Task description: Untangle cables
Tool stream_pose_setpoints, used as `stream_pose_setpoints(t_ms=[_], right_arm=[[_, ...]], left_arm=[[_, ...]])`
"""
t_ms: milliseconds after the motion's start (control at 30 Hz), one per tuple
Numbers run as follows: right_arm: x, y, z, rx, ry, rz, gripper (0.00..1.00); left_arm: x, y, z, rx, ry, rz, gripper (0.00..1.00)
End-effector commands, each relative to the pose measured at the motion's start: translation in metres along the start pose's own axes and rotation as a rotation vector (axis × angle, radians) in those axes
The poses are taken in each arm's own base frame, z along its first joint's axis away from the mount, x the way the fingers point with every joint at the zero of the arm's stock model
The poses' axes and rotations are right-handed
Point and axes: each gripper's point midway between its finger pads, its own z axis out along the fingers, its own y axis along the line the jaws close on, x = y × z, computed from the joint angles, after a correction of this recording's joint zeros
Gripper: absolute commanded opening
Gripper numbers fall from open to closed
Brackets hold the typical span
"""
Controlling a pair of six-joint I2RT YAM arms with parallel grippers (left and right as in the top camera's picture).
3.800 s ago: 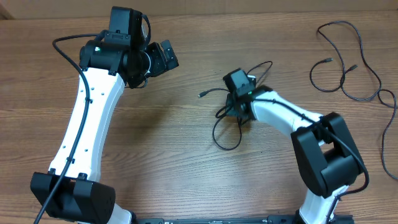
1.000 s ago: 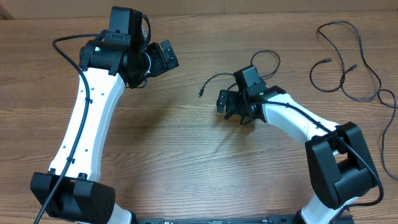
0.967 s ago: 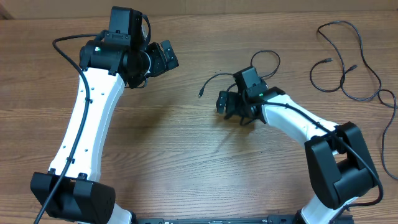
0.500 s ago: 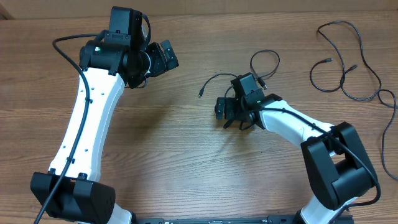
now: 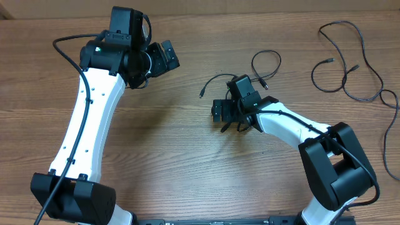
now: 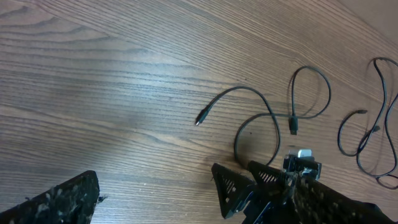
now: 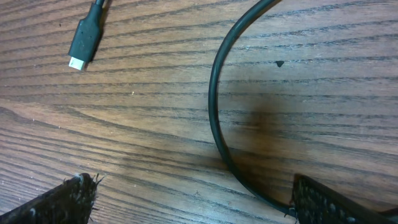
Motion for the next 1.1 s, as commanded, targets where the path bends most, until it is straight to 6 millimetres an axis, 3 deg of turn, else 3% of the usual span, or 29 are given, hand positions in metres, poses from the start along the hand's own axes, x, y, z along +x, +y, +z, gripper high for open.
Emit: stream_pose_setpoints(t_ms=[0,300,667,800,933,1067], right_arm=[[0.014,0.0,0.009,0.006,0.041,-0.011,1.0],[0.018,0.004,0.012,0.012,0.046,-0.026,1.0],[0.036,-0.008,0.033,0.045,0.108,-0.021,1.0],[0.029,-0.009,0.034,0.06,0.075,-0.026,1.0],[0.011,-0.016,0.034,0.113,-0.003,-0.124,1.0],[0.006,-0.016,0.034,0.116,-0.022,-0.213,0.98]], left_arm=[[0.002,0.002,0.006,-0.017,0.008,0.019,1.0],[0.002,0.002,0.006,-0.017,0.008,0.019,1.0],[0.002,0.002,0.006,-0.017,0.008,0.019,1.0],[0.002,0.002,0.006,-0.017,0.008,0.019,1.0],[0.002,0.002,0.006,-0.017,0.008,0.019,0.99],[0.002,0.002,0.006,-0.017,0.008,0.019,1.0]])
